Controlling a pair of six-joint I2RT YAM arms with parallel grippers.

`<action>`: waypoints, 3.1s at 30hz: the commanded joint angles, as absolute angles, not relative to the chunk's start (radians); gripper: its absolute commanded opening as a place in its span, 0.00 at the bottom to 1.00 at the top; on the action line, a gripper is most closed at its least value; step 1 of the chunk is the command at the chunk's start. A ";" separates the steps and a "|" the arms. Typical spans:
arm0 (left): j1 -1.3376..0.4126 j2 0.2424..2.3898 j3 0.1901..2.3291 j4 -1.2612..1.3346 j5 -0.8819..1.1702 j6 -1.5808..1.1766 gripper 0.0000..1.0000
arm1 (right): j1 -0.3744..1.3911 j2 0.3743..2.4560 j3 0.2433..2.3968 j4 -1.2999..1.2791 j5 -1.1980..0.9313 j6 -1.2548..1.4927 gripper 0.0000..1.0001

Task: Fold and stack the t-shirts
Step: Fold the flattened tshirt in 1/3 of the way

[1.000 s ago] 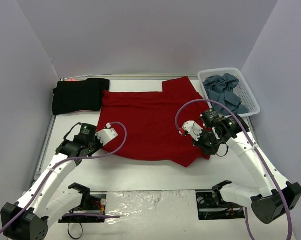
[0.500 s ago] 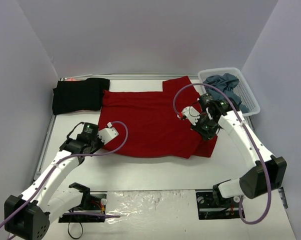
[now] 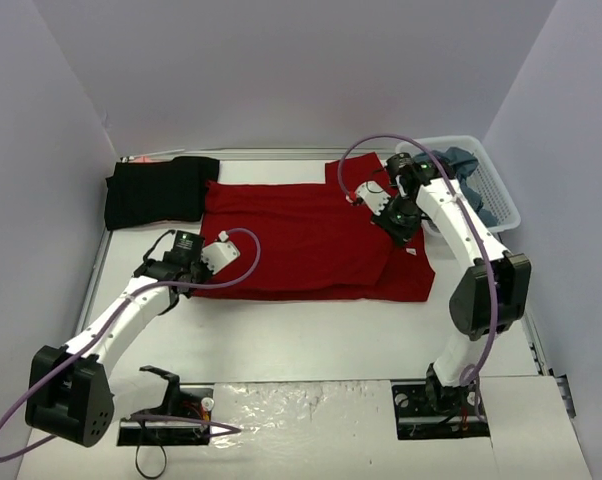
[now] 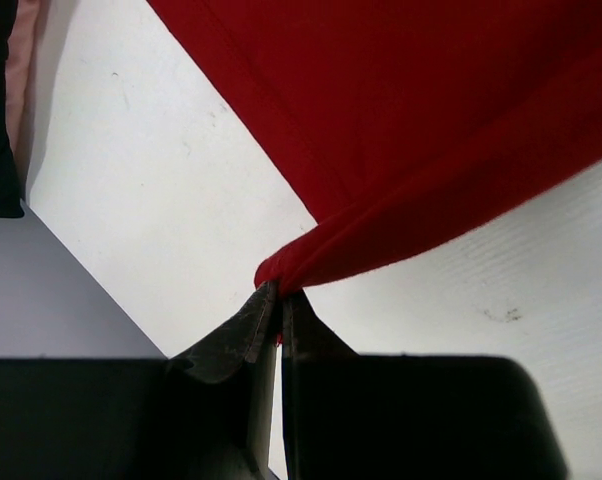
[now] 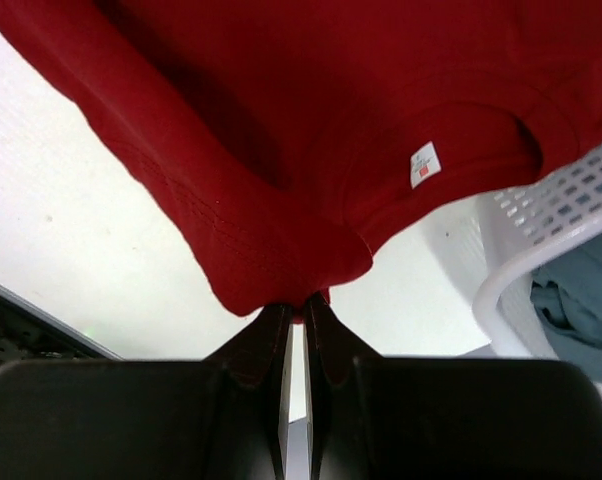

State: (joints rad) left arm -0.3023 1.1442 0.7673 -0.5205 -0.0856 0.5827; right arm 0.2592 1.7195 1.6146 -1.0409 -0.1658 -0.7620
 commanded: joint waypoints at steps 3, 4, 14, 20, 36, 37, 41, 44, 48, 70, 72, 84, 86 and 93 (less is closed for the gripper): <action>-0.259 1.231 0.825 -0.436 -0.081 0.632 0.03 | 0.236 1.882 1.733 -1.066 -0.179 -0.781 0.00; -0.253 1.245 0.828 -0.430 -0.077 0.635 0.02 | 0.235 1.902 1.750 -1.066 -0.181 -0.779 0.00; -0.207 1.374 0.894 -0.396 -0.041 0.657 0.02 | 0.225 2.082 1.881 -1.063 -0.192 -0.772 0.00; -0.207 1.420 0.928 -0.387 -0.029 0.653 0.03 | 0.216 2.126 1.905 -1.048 -0.186 -0.769 0.00; -0.207 1.540 0.979 -0.319 -0.149 0.615 0.48 | 0.195 2.200 1.948 -0.963 -0.150 -0.706 0.33; -0.207 1.542 0.979 -0.315 -0.156 0.611 0.50 | 0.193 2.198 1.950 -0.941 -0.147 -0.692 0.33; -0.207 1.513 0.989 -0.322 -0.167 0.597 0.52 | 0.187 2.154 1.936 -0.894 -0.163 -0.669 0.36; -0.207 1.479 0.999 -0.340 -0.167 0.586 0.52 | 0.187 2.099 1.898 -0.893 -0.189 -0.672 0.37; -0.207 1.436 1.003 -0.367 -0.150 0.563 0.52 | 0.195 2.016 1.790 -0.894 -0.207 -0.684 0.36; -0.206 1.404 0.983 -0.408 -0.083 0.466 0.53 | 0.405 1.920 1.493 -0.854 -0.298 -0.695 0.42; -0.206 1.404 0.982 -0.407 -0.081 0.466 0.53 | 0.407 1.933 1.496 -0.851 -0.296 -0.696 0.42; -0.206 1.420 0.965 -0.394 -0.066 0.469 0.53 | 0.410 2.017 1.503 -0.833 -0.307 -0.695 0.45; -0.206 1.427 0.963 -0.394 -0.066 0.469 0.53 | 0.410 2.023 1.505 -0.831 -0.305 -0.690 0.40; -0.206 1.439 0.960 -0.391 -0.063 0.471 0.53 | 0.413 2.023 1.500 -0.815 -0.285 -0.675 0.31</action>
State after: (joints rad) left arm -0.2138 1.4425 0.9569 -0.3882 -0.0738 0.4824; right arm 0.4122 2.0190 1.4799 -0.7891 -0.2928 -0.6891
